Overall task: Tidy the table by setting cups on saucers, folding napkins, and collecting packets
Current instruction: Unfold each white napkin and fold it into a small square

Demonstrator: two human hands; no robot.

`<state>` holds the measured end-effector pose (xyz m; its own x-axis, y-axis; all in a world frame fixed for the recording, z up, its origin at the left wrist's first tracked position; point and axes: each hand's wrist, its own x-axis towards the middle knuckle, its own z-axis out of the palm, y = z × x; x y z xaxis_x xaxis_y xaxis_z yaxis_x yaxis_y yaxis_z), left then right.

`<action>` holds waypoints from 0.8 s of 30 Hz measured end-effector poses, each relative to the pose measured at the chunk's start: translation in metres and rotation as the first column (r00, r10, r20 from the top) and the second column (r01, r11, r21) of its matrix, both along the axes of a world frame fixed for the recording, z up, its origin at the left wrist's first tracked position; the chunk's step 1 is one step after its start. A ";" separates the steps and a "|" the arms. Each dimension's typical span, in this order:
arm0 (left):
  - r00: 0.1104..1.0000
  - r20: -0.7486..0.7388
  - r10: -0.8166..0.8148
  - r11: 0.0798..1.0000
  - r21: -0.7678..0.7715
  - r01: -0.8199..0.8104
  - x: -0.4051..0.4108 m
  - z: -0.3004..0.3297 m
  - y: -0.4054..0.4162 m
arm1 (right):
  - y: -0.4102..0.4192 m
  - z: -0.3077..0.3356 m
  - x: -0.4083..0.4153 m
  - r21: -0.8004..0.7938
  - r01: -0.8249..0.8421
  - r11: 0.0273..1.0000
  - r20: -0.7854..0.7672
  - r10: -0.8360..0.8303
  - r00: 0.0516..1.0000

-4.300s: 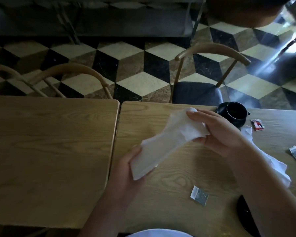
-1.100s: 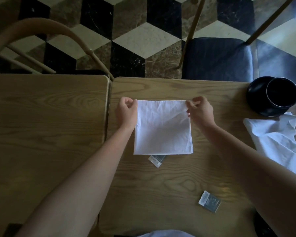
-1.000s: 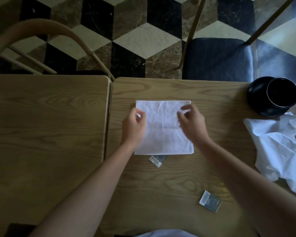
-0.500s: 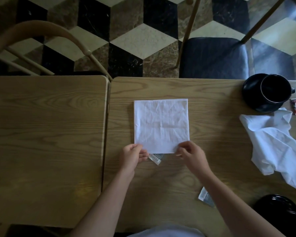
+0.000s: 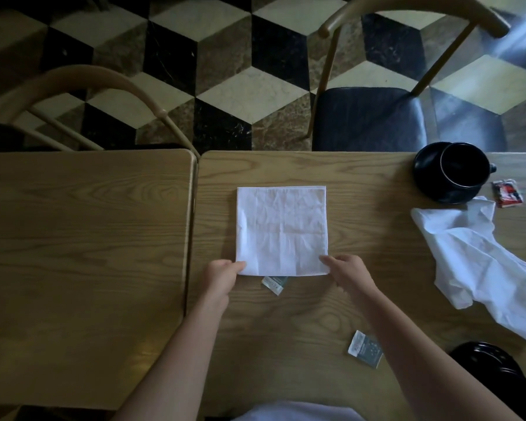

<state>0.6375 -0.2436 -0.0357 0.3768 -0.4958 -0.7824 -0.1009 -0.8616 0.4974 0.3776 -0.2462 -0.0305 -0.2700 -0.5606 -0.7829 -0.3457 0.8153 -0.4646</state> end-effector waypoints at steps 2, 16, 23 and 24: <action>0.995 -0.084 0.052 0.999 0.006 -0.051 0.002 0.008 -0.006 | -0.004 0.009 -0.003 0.022 0.031 0.999 0.035 -0.032 0.999; 0.974 -0.224 0.019 0.999 -0.024 -0.025 0.024 0.030 0.123 | 0.116 0.029 -0.006 -0.041 0.116 0.992 0.160 -0.108 0.981; 0.972 -0.236 0.011 0.989 0.147 0.024 0.029 0.015 0.177 | 0.173 0.016 -0.003 0.083 0.107 0.991 0.166 -0.119 0.979; 0.973 -0.230 0.013 0.989 0.147 0.022 0.029 0.016 0.176 | 0.171 0.017 -0.002 0.086 0.112 0.990 0.163 -0.125 0.979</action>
<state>0.6668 -0.0675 -0.0199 0.1767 -0.3694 -0.9123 -0.0027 -0.9271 0.3749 0.3752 -0.0748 -0.0130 -0.1920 -0.4698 -0.8617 -0.1667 0.8808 -0.4431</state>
